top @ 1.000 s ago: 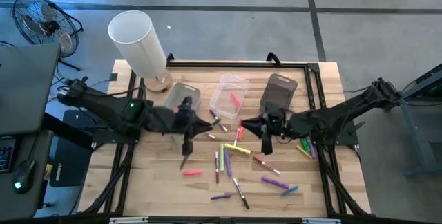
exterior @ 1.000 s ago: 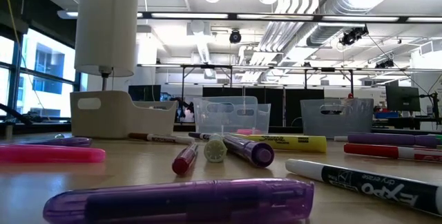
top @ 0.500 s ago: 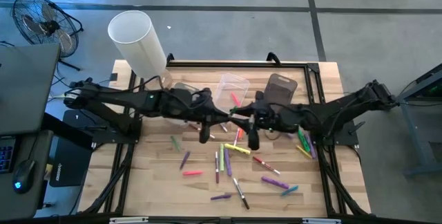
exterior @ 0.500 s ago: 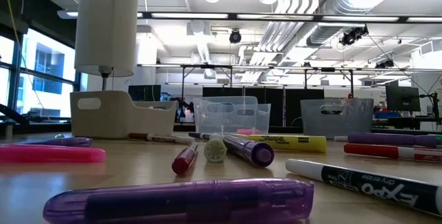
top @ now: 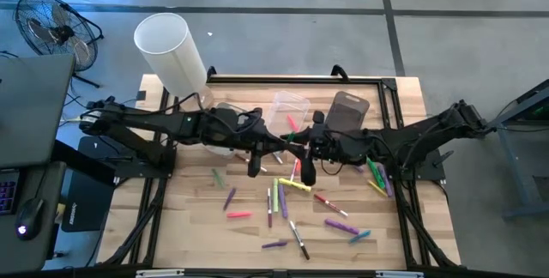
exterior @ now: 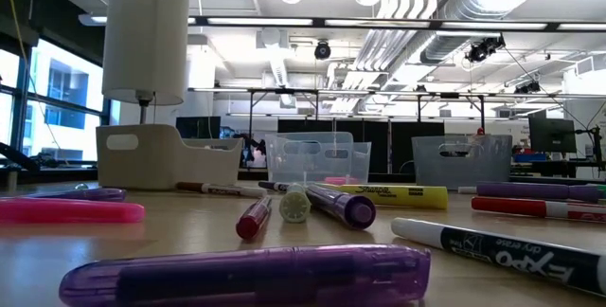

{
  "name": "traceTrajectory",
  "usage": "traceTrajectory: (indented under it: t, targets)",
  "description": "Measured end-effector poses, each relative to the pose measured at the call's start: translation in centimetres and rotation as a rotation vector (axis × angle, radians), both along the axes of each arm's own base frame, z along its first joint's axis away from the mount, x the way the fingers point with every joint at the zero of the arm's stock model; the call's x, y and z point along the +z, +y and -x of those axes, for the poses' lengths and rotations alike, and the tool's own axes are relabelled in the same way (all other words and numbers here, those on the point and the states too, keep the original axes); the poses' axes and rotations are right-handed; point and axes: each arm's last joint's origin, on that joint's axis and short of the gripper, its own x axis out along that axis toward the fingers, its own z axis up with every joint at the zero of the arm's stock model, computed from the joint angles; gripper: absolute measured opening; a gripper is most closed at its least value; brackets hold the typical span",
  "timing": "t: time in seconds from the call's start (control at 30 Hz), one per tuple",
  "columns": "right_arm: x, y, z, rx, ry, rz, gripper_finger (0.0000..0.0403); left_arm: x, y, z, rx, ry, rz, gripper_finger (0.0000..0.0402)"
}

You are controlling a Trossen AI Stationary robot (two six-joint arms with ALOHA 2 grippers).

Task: Pick & Place Markers
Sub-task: Put the green marker into the black bin

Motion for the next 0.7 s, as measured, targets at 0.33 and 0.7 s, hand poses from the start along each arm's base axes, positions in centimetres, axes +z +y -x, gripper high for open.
traceTrajectory:
  t: [0.33,0.7]
  targets:
    - [-0.1,-0.3,0.0,-0.076,-0.016,-0.056,0.0038,0.0,0.1,0.0,0.041,0.001,-0.01,0.009]
    - [0.3,-1.4,2.1,-0.28,0.022,-0.142,0.0037,0.3,0.7,1.2,0.212,0.079,-0.183,0.0215]
